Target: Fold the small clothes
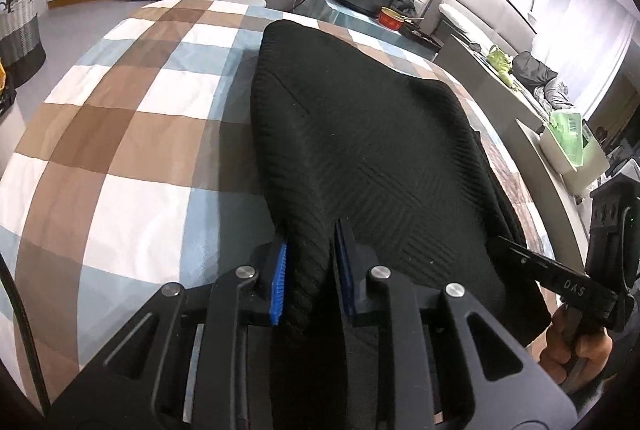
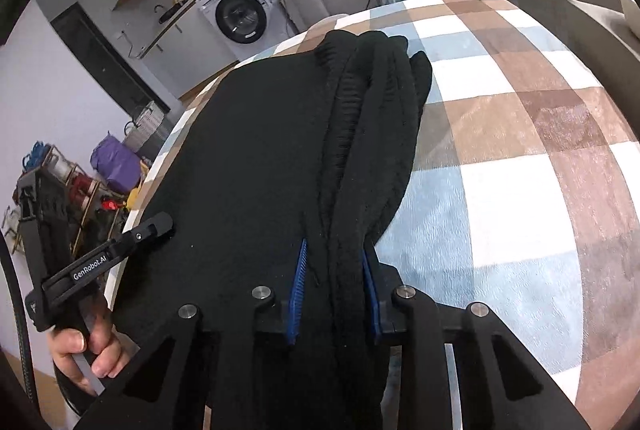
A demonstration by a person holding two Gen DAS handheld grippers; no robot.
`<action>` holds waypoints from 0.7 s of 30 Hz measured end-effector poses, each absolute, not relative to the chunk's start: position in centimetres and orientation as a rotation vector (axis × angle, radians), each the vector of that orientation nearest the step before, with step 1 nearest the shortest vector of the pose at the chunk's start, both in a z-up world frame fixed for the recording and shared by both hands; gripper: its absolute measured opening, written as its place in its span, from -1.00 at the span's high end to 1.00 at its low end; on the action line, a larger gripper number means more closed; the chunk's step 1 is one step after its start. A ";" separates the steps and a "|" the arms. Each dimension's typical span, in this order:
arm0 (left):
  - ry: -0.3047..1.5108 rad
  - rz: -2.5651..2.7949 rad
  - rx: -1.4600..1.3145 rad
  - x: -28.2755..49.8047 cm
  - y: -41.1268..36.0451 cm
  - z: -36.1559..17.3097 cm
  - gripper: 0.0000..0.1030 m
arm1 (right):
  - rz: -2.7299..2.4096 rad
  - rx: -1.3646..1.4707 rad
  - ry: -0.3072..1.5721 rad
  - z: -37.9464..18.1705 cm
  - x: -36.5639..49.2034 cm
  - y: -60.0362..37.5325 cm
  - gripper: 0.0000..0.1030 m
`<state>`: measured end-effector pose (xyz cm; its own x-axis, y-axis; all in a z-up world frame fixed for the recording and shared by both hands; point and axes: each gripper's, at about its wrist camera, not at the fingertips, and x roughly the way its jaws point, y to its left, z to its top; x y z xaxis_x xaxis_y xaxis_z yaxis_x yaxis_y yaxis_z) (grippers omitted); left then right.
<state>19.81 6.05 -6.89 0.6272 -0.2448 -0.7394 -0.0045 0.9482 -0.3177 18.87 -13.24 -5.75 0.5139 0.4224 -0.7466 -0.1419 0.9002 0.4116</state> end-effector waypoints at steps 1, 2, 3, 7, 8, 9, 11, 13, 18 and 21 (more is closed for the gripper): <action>0.884 -0.135 -0.307 19.7 6.3 -7.0 0.64 | 0.346 0.300 0.973 -5.8 18.8 -13.2 0.47; 0.881 -0.131 -0.314 19.6 6.6 -7.0 0.64 | 0.346 0.260 0.967 -5.7 18.7 -13.1 0.42; 0.876 -0.129 -0.316 19.3 6.9 -7.0 0.64 | 0.339 0.215 0.958 -5.5 18.4 -13.1 0.28; 0.849 -0.101 -0.252 17.2 7.4 -6.7 0.63 | 0.295 0.054 0.910 -4.5 16.9 -13.1 -0.13; 0.845 -0.098 -0.244 16.7 7.4 -6.5 0.63 | 0.298 0.037 0.907 -4.2 16.6 -13.2 -0.15; 0.837 -0.098 -0.243 16.0 7.6 -6.3 0.63 | 0.296 0.023 0.902 -3.9 16.1 -13.5 -0.22; 0.813 -0.102 -0.242 14.4 7.6 -5.7 0.59 | 0.305 0.018 0.883 -3.2 15.1 -14.0 -0.34; 0.775 -0.095 -0.212 12.6 7.3 -4.8 0.30 | 0.366 0.035 0.840 -2.1 14.1 -14.6 -0.70; 0.635 -0.107 -0.139 8.4 5.8 -2.6 -0.52 | 0.448 0.054 0.728 0.1 11.2 -15.0 -1.00; 0.559 -0.137 -0.076 6.3 4.5 -1.7 -0.79 | 0.457 0.059 0.668 1.0 10.2 -14.8 -1.00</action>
<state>6.32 4.54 -1.70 0.8389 -0.1502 -0.5232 0.1089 0.9880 -0.1091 10.24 -14.81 0.98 0.6899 0.4271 -0.5845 -0.3899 0.8995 0.1971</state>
